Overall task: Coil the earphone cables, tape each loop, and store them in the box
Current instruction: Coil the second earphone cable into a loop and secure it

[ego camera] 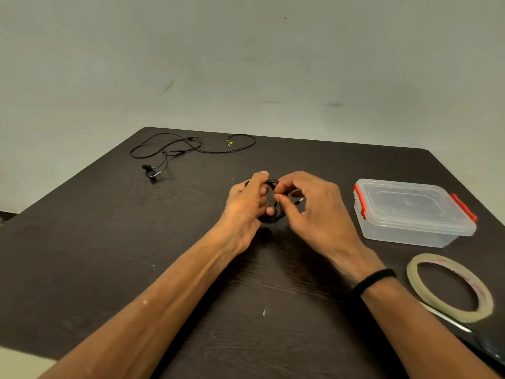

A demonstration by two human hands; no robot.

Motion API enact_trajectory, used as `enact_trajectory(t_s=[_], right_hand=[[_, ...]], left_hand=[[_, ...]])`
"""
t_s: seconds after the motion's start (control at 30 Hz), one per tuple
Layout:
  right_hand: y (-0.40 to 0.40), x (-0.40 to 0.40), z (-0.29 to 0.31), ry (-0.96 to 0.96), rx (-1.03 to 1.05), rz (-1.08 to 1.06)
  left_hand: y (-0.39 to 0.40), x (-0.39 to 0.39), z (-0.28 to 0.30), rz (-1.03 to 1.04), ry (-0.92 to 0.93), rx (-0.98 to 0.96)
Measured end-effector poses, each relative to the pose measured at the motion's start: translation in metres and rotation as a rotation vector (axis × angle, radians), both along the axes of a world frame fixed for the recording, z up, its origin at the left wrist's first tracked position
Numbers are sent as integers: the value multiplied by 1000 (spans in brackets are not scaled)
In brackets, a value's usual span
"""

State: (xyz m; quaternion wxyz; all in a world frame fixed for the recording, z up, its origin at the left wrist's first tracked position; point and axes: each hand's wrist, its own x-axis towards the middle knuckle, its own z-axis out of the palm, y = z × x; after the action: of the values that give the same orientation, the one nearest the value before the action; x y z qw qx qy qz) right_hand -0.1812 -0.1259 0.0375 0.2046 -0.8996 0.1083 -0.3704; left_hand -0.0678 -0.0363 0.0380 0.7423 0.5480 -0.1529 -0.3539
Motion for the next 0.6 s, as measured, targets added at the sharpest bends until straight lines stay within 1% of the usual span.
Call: enact_trajectory(t_s=[0.1,0.17,0.27,0.4,0.47,0.53,0.6], right_hand=[[3,0,2,-55,59,24],[5,0,4,-69,229,55],[4,0,9,-35,535,139],[-3,-7,19,-37,716,224],[-6,-11,23,-44,807,250],[-9,-14,27,-69,928,328],[-12,-17,30,-91,1034,396]], left_hand=[[1,3,4,-15,62,-44],[1,3,5,-28,30,-59],[2,3,5,-48,-127,-54],[2,9,3,-48,-323,-46],[2,10,3,-45,-388,-40],[2,9,4,-53,-385,-53],[2,7,6,-81,-276,-77]])
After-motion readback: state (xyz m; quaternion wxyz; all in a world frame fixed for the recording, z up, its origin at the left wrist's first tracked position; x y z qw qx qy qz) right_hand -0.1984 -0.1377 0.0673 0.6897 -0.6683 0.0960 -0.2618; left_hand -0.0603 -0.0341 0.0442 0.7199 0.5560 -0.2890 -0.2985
